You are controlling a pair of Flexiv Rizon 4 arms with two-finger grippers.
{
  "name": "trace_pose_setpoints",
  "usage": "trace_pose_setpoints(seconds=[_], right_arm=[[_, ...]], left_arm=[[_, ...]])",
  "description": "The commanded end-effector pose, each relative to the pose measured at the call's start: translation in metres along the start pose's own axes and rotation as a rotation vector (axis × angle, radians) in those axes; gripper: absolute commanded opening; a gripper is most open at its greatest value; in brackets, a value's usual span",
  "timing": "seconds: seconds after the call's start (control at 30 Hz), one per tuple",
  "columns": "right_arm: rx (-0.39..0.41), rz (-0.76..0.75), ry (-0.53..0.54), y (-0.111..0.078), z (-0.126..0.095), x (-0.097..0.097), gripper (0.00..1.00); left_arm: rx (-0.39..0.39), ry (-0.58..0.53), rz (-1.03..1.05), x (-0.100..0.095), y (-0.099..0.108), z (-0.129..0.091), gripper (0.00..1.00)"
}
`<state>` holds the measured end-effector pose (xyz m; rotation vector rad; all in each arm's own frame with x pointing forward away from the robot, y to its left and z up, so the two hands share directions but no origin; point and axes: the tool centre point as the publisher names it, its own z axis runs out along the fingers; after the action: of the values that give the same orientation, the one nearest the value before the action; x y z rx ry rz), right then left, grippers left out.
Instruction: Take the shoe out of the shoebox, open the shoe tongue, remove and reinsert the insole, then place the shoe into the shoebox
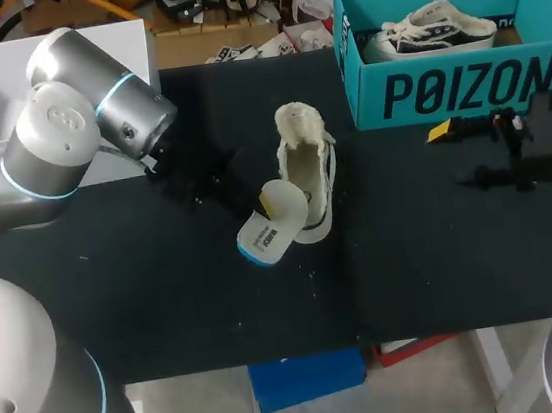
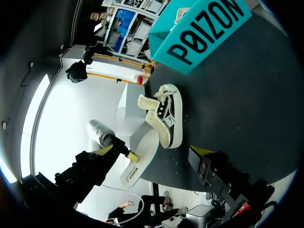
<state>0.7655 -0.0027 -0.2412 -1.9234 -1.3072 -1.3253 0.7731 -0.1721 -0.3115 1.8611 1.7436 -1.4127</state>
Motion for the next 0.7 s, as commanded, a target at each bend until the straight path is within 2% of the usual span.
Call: trace_pose_setpoints(seconds=[0.03, 0.7], right_arm=[[0.0, 0.001, -0.001, 0.0, 0.0, 0.0, 1.0], [0.0, 0.001, -0.001, 0.0, 0.0, 0.0, 1.0]], left_arm=[[0.011, 0.039, -0.003, -0.002, 0.011, 0.002, 0.0], [0.033, 0.056, -0.002, -0.002, 0.029, 0.009, 0.0]])
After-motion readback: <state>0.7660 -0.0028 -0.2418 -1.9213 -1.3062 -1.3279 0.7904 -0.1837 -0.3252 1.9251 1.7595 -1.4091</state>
